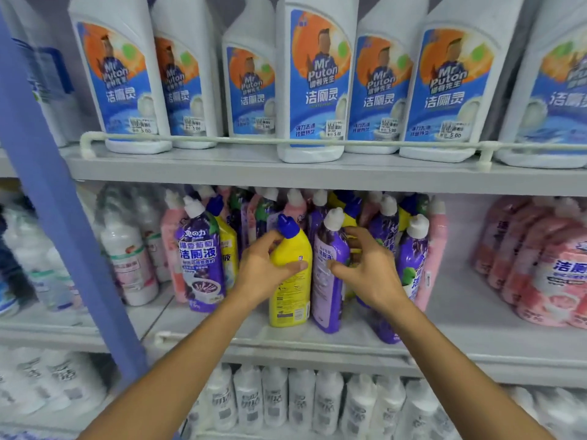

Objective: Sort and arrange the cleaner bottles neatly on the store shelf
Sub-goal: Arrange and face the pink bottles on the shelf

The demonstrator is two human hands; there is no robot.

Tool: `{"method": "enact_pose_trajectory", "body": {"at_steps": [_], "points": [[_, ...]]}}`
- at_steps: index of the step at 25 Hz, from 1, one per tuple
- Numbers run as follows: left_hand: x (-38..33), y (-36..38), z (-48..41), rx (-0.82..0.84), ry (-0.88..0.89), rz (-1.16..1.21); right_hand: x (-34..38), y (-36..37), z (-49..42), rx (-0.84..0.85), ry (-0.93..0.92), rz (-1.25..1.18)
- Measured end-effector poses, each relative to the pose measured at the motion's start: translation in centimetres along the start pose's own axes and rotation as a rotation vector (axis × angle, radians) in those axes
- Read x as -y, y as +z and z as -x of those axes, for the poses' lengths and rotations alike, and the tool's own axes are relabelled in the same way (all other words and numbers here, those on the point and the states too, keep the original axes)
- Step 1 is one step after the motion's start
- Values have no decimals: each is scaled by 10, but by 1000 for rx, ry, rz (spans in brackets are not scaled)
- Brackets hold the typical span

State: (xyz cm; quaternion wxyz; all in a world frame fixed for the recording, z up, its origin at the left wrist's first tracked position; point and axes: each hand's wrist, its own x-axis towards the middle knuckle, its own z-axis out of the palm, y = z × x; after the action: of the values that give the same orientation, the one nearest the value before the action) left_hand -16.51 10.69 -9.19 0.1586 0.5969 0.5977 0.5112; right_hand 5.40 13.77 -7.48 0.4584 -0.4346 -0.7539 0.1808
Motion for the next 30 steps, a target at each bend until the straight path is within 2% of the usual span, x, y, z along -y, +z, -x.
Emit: {"method": "enact_pose_trajectory", "body": {"at_steps": [3,5,13,16,20,25,27,30], "points": [[7,-5,-1,130,-3,-14,8,-1,8,-18,32,34],[10,-13,1,148,13,-37,10,3,9,0,28,14],[29,-61,8,-164,-72,-304,21,45,2,35,43,-137],[27,-66,12,-132,-107,-332,33,71,-4,52,55,-199],[33,-78,17,-100,-134,-263,41,105,-11,-15,26,-209],[31,-66,14,-236,-158,-336,49,124,-24,-2,73,-203],[27,-61,20,-295,-179,-305,48,127,-26,-12,78,-195],[34,-61,28,-282,-166,-207,46,125,-27,-14,112,-234]]}}
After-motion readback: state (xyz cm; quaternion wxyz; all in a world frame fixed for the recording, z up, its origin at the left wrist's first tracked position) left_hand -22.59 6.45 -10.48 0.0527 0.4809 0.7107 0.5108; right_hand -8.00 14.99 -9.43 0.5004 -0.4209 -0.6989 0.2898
